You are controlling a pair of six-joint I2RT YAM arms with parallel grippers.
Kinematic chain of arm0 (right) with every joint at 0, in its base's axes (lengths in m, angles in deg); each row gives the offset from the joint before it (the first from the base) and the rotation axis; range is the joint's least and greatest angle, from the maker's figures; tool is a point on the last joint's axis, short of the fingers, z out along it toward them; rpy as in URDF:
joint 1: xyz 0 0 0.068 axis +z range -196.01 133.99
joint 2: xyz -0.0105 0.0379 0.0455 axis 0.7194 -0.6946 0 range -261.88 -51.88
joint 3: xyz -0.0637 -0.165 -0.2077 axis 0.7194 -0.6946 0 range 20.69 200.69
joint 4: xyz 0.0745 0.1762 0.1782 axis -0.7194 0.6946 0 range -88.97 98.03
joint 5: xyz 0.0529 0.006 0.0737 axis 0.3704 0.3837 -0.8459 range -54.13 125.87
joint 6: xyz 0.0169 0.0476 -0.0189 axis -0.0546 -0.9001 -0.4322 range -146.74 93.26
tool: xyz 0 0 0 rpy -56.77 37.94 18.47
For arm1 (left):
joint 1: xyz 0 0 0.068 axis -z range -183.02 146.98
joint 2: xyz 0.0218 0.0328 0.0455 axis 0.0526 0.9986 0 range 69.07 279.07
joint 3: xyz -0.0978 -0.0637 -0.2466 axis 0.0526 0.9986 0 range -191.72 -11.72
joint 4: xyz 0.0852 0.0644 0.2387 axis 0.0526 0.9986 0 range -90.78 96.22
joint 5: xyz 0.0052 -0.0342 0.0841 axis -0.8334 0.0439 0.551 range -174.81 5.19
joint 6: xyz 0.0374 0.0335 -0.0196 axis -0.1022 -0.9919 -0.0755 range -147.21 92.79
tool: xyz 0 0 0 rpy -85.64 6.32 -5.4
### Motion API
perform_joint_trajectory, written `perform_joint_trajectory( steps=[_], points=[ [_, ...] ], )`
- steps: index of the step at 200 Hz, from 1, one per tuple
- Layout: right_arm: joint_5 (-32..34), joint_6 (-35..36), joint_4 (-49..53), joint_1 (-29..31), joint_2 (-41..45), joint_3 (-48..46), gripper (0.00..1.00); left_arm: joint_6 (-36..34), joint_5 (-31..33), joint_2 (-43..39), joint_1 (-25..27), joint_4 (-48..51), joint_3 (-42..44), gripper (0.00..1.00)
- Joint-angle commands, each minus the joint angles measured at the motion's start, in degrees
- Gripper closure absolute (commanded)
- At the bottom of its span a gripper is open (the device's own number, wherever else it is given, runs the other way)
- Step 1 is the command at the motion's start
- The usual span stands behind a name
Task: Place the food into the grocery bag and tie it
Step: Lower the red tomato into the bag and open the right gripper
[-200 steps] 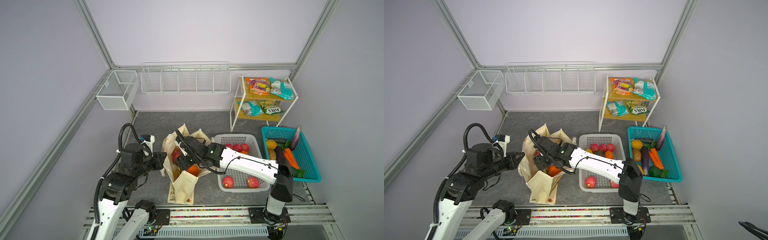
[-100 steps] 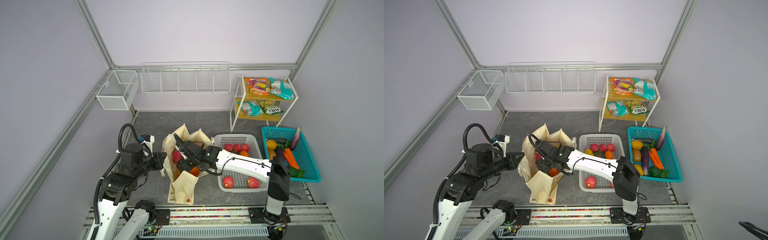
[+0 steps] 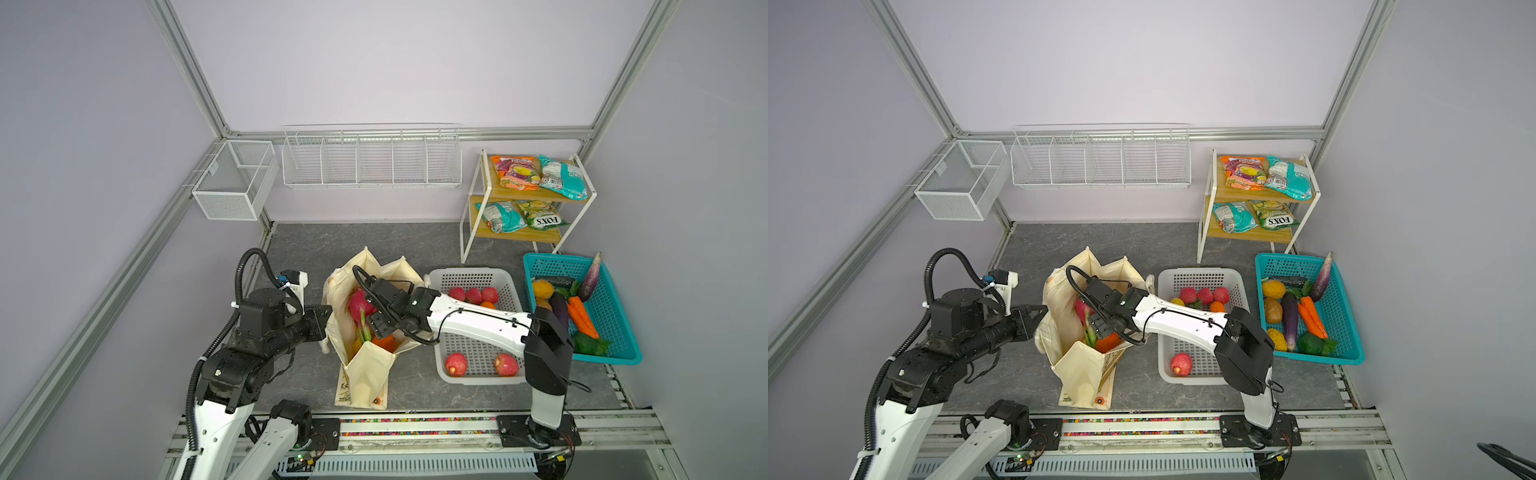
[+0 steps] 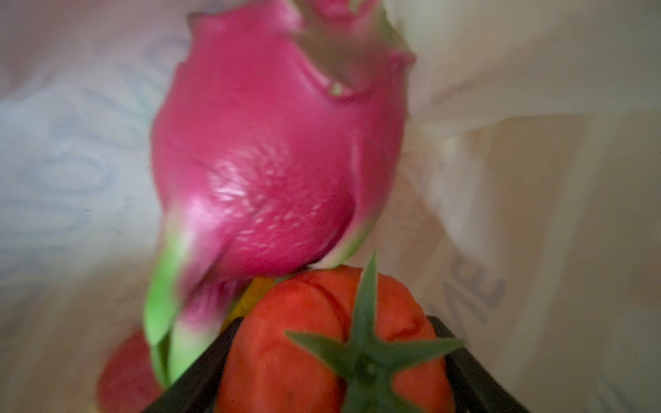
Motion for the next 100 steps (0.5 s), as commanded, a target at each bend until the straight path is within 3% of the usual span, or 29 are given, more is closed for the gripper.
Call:
perform_joint_trajectory(
  steps=[1, 57, 100],
  points=[
    [6.81, 1.85, 4.80, -0.23, -0.60, 1.61, 0.25, -1.16, 1.39, -0.64, 0.04, 0.77, -2.50, 1.00],
    [9.54, 2.64, 7.21, -0.23, -1.57, 2.66, 0.21, -1.42, 3.11, -0.37, 0.04, 1.42, -3.73, 1.00],
    [4.53, 2.82, 4.98, 0.29, -1.58, 2.87, 0.14, -1.42, 2.53, -0.26, 0.03, 1.18, -3.31, 1.00]
  ],
)
